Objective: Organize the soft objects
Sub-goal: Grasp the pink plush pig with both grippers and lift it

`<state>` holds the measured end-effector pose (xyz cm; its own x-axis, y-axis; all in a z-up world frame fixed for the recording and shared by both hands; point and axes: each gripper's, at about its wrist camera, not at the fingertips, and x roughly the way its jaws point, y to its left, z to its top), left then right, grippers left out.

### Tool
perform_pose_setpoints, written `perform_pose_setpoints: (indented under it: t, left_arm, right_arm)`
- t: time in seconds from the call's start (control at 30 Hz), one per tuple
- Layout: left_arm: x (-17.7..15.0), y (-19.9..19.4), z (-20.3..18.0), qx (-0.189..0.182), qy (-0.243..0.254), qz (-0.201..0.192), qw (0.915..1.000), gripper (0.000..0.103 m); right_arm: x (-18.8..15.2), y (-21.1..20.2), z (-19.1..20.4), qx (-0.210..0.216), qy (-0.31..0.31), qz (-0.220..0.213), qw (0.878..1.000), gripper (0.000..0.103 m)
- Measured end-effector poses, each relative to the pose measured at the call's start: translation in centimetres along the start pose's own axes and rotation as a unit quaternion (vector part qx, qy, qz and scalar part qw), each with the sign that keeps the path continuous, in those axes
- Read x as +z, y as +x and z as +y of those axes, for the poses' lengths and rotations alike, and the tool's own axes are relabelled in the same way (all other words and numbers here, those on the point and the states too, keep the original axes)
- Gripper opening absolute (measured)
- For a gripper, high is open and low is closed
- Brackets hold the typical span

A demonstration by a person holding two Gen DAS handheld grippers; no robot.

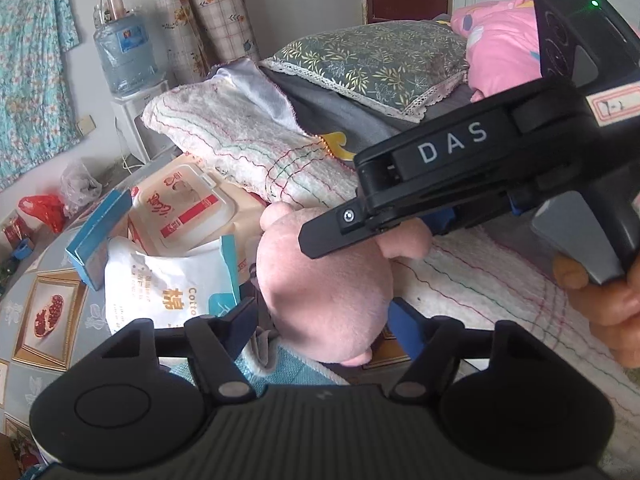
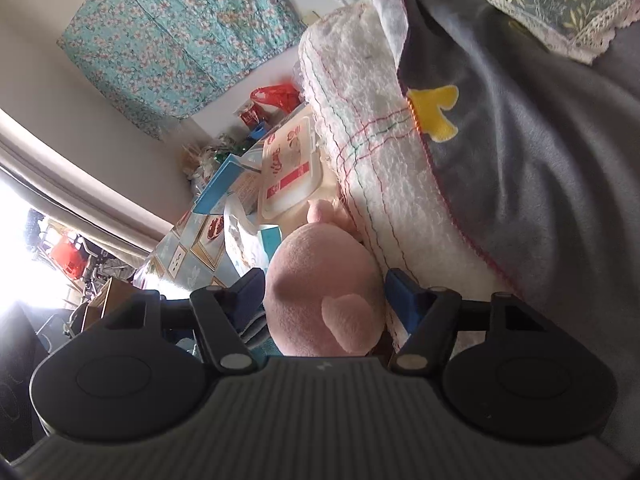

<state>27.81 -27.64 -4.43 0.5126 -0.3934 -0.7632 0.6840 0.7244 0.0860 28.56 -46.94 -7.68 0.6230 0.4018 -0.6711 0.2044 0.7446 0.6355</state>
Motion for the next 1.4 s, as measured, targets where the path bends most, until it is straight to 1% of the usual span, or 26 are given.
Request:
perform_pose_setpoints:
  t: [0.07, 0.1, 0.13, 0.27, 0.37, 0.57, 0.73, 0.83, 0.93, 1.03, 1.17, 1.3, 1.4]
  left_arm:
    - [0.1, 0.5, 0.2, -0.005, -0.007, 0.001, 1.0000, 0.069]
    - [0.1, 0.6, 0.3, -0.012, -0.013, 0.000, 0.9998, 0.063]
    - [0.2, 0.6, 0.5, -0.018, -0.021, 0.000, 0.9996, 0.061]
    - [0.4, -0.2, 0.1, -0.019, -0.025, -0.008, 0.9995, 0.060]
    - [0.6, -1.8, -0.3, -0.021, -0.024, -0.022, 0.9993, 0.060]
    - [0.8, -7.0, -1.2, -0.026, -0.021, -0.069, 0.9971, 0.060]
    - [0.2, -12.4, -1.4, -0.019, -0.032, -0.108, 0.9934, 0.060]
    - [-0.6, -15.6, -0.7, -0.014, -0.048, -0.126, 0.9908, 0.060]
    - [-1.8, -18.6, 0.4, -0.001, -0.059, -0.146, 0.9875, 0.060]
    - [-3.2, -21.5, 2.2, 0.015, -0.077, -0.158, 0.9844, 0.060]
    - [-5.6, -24.7, 5.9, 0.039, -0.116, -0.166, 0.9786, 0.060]
    - [-8.7, -27.6, 10.6, 0.071, -0.166, -0.167, 0.9692, 0.060]
    - [-11.0, -29.4, 14.4, 0.098, -0.206, -0.160, 0.9604, 0.060]
  right_arm:
    - [-0.1, 0.5, -0.3, 0.004, 0.002, -0.002, 1.000, 0.061]
    - [-0.1, 0.7, -0.4, 0.006, 0.001, -0.004, 1.000, 0.059]
    - [-0.1, 0.7, -0.4, 0.008, 0.002, -0.007, 1.000, 0.057]
    - [-0.3, -0.1, 0.2, 0.010, -0.001, -0.019, 1.000, 0.055]
    - [-0.6, -1.7, 1.1, 0.012, -0.008, -0.033, 0.999, 0.055]
    - [-1.6, -7.0, 4.5, 0.023, -0.033, -0.071, 0.997, 0.055]
    - [-3.3, -11.3, 8.5, 0.036, -0.064, -0.096, 0.993, 0.055]
    - [-4.3, -12.9, 11.4, 0.047, -0.086, -0.103, 0.990, 0.055]
    - [-5.2, -13.6, 14.8, 0.063, -0.110, -0.105, 0.986, 0.055]
    - [-5.9, -13.2, 18.5, 0.085, -0.127, -0.094, 0.984, 0.055]
    - [-7.1, -11.0, 24.5, 0.111, -0.156, -0.068, 0.979, 0.055]
    - [-8.1, -7.0, 30.8, 0.143, -0.178, -0.025, 0.973, 0.054]
    - [-9.3, -2.6, 35.7, 0.159, -0.193, 0.018, 0.968, 0.054]
